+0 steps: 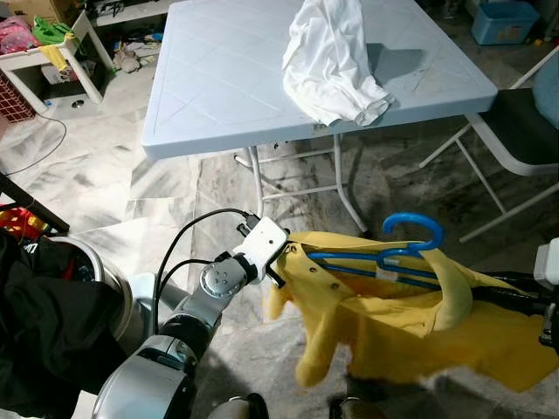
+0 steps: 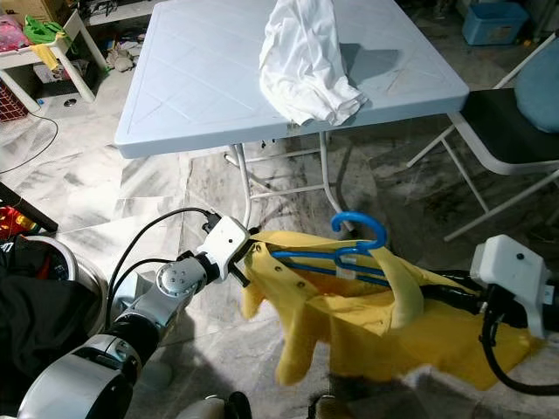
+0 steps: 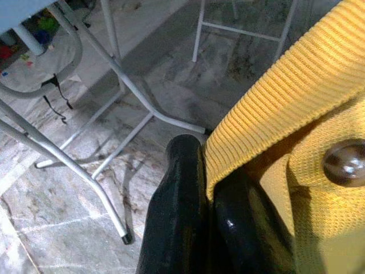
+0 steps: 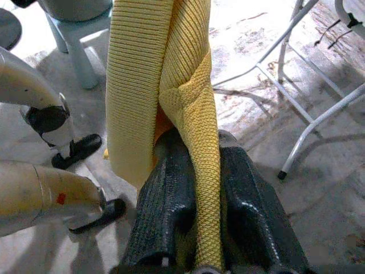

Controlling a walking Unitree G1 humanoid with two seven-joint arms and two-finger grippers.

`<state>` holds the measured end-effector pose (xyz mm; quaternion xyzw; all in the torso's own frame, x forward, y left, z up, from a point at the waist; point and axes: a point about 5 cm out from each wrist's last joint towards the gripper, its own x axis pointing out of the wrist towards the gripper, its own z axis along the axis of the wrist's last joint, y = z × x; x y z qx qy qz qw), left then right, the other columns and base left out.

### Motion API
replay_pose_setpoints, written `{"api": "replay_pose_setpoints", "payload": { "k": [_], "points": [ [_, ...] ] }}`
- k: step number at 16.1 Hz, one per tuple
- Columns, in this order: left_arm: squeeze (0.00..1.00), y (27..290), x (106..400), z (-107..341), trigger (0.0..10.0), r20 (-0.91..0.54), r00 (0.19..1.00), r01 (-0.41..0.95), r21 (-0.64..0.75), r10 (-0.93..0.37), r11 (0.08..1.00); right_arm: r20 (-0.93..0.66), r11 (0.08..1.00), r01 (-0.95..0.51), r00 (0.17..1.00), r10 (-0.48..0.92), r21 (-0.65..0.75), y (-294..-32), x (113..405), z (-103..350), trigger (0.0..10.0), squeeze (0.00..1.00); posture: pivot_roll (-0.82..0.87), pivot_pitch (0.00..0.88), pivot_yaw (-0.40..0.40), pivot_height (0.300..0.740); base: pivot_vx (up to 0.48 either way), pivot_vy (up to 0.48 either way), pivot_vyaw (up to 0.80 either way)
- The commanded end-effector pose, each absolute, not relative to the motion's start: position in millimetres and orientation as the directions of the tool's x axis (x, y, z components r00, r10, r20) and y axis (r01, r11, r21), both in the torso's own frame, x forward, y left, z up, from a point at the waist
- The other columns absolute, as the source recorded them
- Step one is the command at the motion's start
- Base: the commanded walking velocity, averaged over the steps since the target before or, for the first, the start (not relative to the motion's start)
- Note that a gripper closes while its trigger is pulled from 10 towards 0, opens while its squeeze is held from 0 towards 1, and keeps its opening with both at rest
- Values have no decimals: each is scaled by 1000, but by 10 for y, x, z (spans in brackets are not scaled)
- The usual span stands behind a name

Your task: Hang hanger

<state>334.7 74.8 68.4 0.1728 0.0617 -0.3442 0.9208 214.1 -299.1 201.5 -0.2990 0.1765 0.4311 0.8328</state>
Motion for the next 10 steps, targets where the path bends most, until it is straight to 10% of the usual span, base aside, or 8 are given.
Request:
{"api": "replay_pose_setpoints", "payload": {
  "k": [1, 2, 3, 10],
  "points": [
    [0, 1197, 3241, 340, 10000, -402, 810, 537, 217, -427, 815, -445, 471, -751, 656, 610, -462, -2964, 2194, 2190, 10000, 0, -218, 159, 106, 740, 0, 0, 0],
    [212, 1183, 3293, 401, 10000, -368, 837, 493, 183, -405, 851, -433, 468, -729, 678, 594, -499, -2856, 2255, 2063, 10000, 0, -215, 159, 104, 740, 0, 0, 0],
    [1000, 1161, 3321, 450, 10000, -332, 850, 476, 151, -409, 866, -420, 481, -716, 691, 588, -506, -2802, 2294, 2013, 10000, 0, -213, 159, 105, 740, 0, 0, 0],
    [1000, 942, 3493, 982, 10000, 38, 907, 411, 133, -419, 902, -139, 726, -503, 854, 502, -469, -2061, 2667, 1496, 10000, 0, -201, 158, 104, 740, 0, 0, 0]
  ]
}}
